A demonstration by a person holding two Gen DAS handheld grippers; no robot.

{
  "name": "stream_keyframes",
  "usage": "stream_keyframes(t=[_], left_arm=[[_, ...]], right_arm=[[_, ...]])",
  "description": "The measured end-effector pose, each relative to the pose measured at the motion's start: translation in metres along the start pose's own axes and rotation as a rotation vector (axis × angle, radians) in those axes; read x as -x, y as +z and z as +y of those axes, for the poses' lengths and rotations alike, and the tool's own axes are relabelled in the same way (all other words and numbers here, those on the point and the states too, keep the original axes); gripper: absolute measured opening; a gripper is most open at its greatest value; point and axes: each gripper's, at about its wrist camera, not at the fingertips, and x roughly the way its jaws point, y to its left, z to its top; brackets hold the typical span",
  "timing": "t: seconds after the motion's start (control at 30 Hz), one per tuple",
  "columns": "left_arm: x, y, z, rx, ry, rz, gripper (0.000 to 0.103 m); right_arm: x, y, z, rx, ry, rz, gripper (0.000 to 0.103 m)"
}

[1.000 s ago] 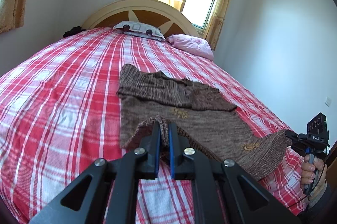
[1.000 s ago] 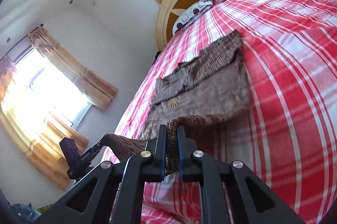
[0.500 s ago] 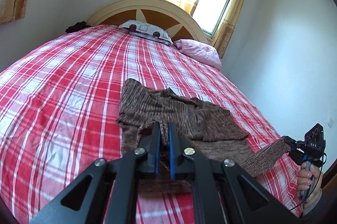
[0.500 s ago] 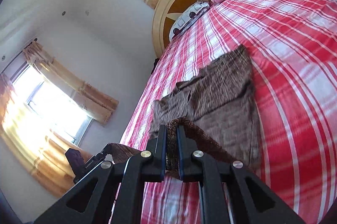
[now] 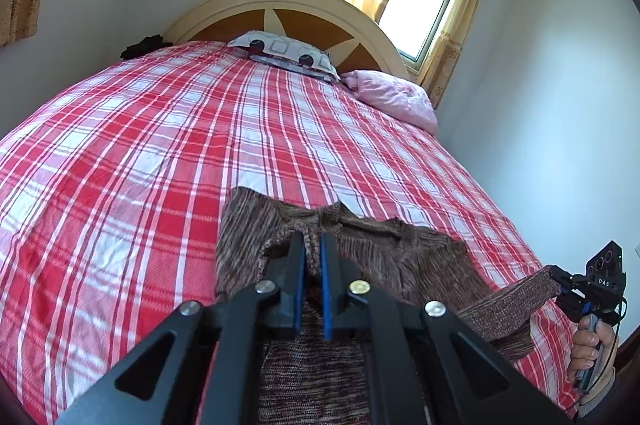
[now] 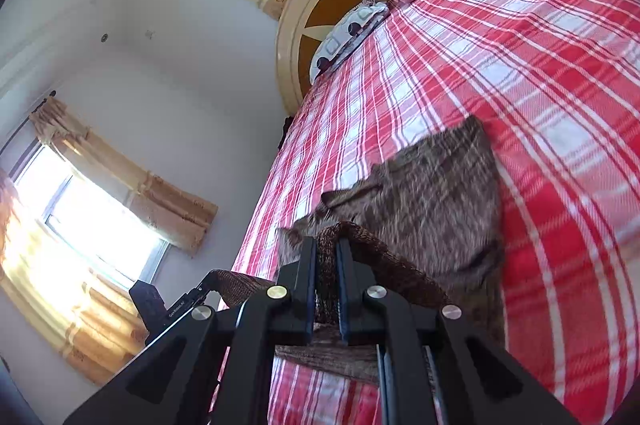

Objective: Fold small clothes
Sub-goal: 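Grasp the hem with the right tool and lift it toward the collar, then lay the hem over the collar and open the right tool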

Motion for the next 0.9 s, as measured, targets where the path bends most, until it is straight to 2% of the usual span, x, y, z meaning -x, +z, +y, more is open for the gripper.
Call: stream_keyframes(t=[0.23, 0.53, 0.6, 0.67, 0.7, 0.73, 0.77, 0.8, 0.83, 0.9], left_arm=[[-0.058, 0.006, 0.011, -0.015, 0.050, 0.073, 0.007], [-0.100, 0.012, 0.014, -0.035, 0.063, 0.123, 0.007], [-0.110, 0.015, 0.014, -0.036, 0.076, 0.132, 0.010], [-0.119, 0.019, 0.018, -0.024, 0.125, 0.127, 0.010], [-0.120, 0.021, 0.021, -0.018, 0.134, 0.121, 0.010], [-0.121, 0.024, 0.024, -0.005, 0.159, 0.110, 0.010], [-0.118, 0.027, 0.030, 0.023, 0.182, 0.095, 0.013], [-0.117, 0.027, 0.033, 0.039, 0.179, 0.092, 0.018], [-0.113, 0.027, 0.037, 0.059, 0.170, 0.095, 0.021], [-0.099, 0.021, 0.041, 0.065, 0.156, 0.105, 0.037]], right_arm=[[-0.038, 0.028, -0.034, -0.060, -0.048, 0.029, 0.009], [-0.075, 0.050, -0.079, -0.142, -0.147, 0.052, 0.009], [-0.084, 0.061, -0.085, -0.152, -0.166, 0.044, 0.010], [-0.090, 0.072, -0.095, -0.184, -0.164, 0.030, 0.011], [-0.094, 0.079, -0.098, -0.178, -0.192, 0.023, 0.022], [-0.093, 0.085, -0.100, -0.171, -0.232, 0.001, 0.055], [-0.092, 0.088, -0.099, -0.171, -0.255, -0.013, 0.074], [-0.089, 0.090, -0.098, -0.171, -0.257, -0.024, 0.087], [-0.085, 0.090, -0.094, -0.154, -0.245, -0.030, 0.087], [-0.084, 0.085, -0.078, -0.065, -0.228, 0.009, 0.087]])
